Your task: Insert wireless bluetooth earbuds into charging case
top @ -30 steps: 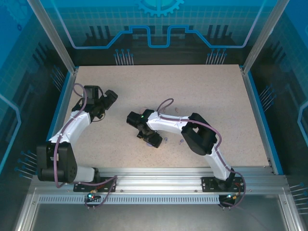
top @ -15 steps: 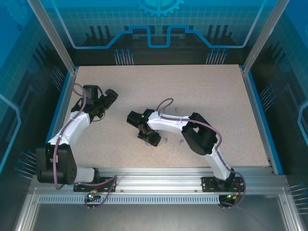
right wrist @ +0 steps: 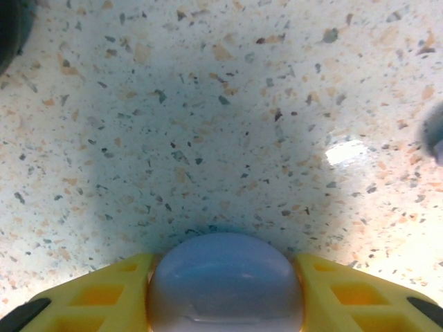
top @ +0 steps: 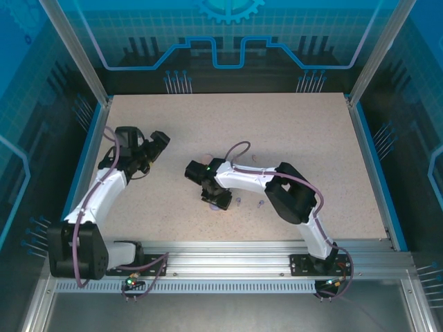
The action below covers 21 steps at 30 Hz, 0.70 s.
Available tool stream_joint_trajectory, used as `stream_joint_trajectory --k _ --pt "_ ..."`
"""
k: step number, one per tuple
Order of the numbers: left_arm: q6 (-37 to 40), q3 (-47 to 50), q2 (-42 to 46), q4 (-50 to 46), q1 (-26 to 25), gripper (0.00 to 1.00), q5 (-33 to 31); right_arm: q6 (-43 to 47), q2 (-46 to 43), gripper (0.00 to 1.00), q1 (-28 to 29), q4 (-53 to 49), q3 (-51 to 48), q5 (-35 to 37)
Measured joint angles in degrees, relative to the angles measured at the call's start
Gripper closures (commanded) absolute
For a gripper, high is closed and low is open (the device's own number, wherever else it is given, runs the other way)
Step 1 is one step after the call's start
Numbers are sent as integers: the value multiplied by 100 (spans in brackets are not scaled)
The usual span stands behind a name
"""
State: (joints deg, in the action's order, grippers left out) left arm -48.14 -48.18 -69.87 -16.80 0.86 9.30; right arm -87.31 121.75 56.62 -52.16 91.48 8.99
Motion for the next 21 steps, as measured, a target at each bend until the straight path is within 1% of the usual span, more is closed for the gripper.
stream_joint_trajectory --k 4,8,12,15,19,21 --pt "-7 741 632 173 11 1 254 144 -269 61 -17 133 -181 -9" --pt "-153 1799 1357 780 11 1 717 271 -654 61 -173 343 -411 -37" --pt "-323 2542 1797 1502 -79 1 1036 422 -999 61 -533 540 -439 -63" --pt "-407 2905 2090 2031 -356 1 1126 514 -1108 61 -789 623 -369 -87" --pt "-452 3270 2297 2881 -962 1 1099 551 -1113 61 -1012 752 -168 -181" --pt "-452 3418 2302 3235 -1311 1 986 549 -1113 61 -1056 804 -63 -254"
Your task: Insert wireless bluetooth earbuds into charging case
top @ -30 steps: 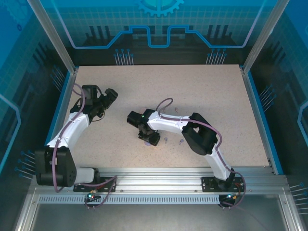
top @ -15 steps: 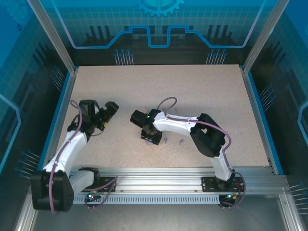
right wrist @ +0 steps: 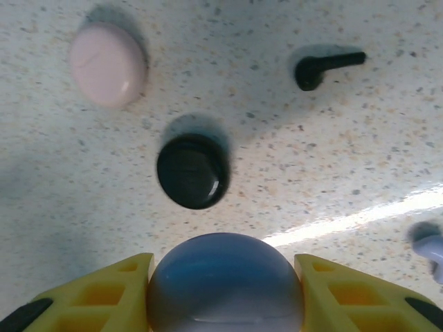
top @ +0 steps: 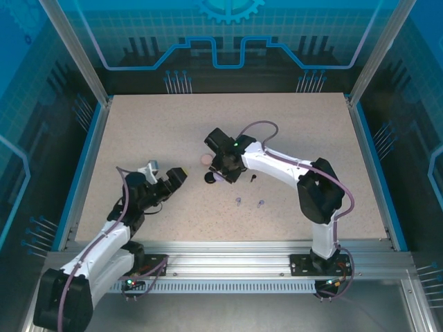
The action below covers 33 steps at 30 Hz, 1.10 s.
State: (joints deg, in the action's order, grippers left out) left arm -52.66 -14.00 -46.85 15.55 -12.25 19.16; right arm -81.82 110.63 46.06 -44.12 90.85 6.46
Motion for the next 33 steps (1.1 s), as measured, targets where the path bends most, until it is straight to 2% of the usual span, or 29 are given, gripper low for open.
stream_joint_trajectory --k 3,5,8,14,25,33 --pt "0 229 -2 415 -356 4 -227 -50 11 61 -11 70 184 -122" --pt "-20 409 -7 704 -529 12 -452 -116 50 61 -11 170 330 -234" --pt "-11 535 -44 1023 -629 22 -767 -238 168 60 -2 284 518 -358" --pt "7 566 -367 1602 -748 33 -1156 -435 496 60 92 328 828 -446" --pt "28 540 -1445 2411 -1067 36 -1351 -586 684 61 302 332 1019 -544" --pt "70 308 -1851 2734 -1185 43 -1427 -603 684 61 308 334 1038 -546"
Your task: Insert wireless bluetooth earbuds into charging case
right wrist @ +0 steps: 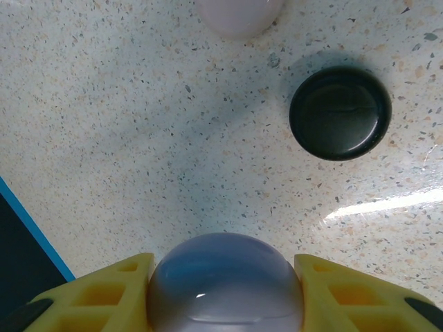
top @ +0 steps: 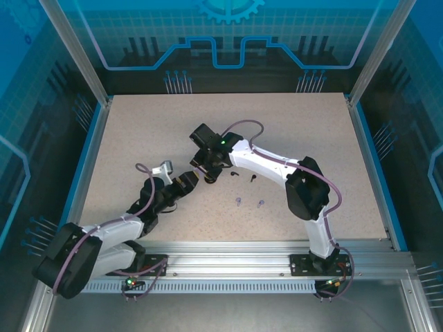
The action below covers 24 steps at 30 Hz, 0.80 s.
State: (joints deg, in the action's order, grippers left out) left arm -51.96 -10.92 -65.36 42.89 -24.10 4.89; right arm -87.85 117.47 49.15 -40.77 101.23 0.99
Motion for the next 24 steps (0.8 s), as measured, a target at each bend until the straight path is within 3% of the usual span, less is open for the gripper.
stream_joint_trajectory --k 16,24 --pt "98 -358 -612 299 -81 60 -24 -42 0 61 7 81 2 -2" --pt "92 -387 -708 345 -83 77 -81 -50 0 61 -2 127 2 7"
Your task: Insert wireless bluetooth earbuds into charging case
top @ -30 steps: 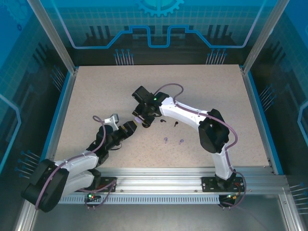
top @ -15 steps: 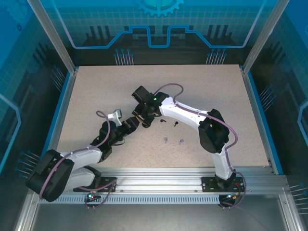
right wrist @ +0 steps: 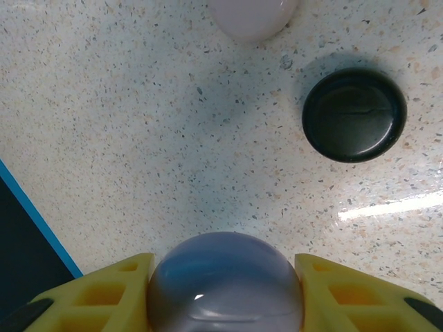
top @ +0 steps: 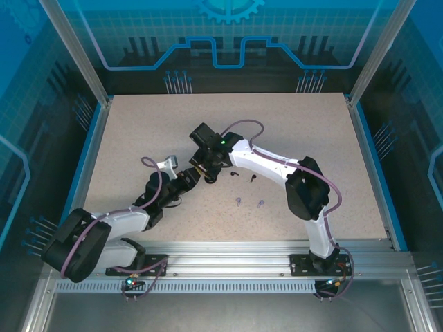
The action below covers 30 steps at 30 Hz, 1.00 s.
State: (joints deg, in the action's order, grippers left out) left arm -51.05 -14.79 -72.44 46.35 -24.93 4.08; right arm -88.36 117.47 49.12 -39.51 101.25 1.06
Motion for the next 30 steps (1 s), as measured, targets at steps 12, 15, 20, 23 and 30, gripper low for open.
stream_joint_trajectory --k 12,15,20,23,30 --pt "-4 -17 0 2 0 94 -37 -13 0 60 -4 37 0 17" --pt "-4 -31 0 -9 0 99 -63 -15 0 60 -4 61 -2 24" --pt "-4 -103 -50 -68 0 100 -87 -13 -2 58 -31 127 -33 33" --pt "-4 -142 -76 -138 0 100 -87 -24 -2 38 -42 181 -81 26" --pt "44 -376 -39 -313 0 100 48 142 -293 11 -166 492 -662 -103"
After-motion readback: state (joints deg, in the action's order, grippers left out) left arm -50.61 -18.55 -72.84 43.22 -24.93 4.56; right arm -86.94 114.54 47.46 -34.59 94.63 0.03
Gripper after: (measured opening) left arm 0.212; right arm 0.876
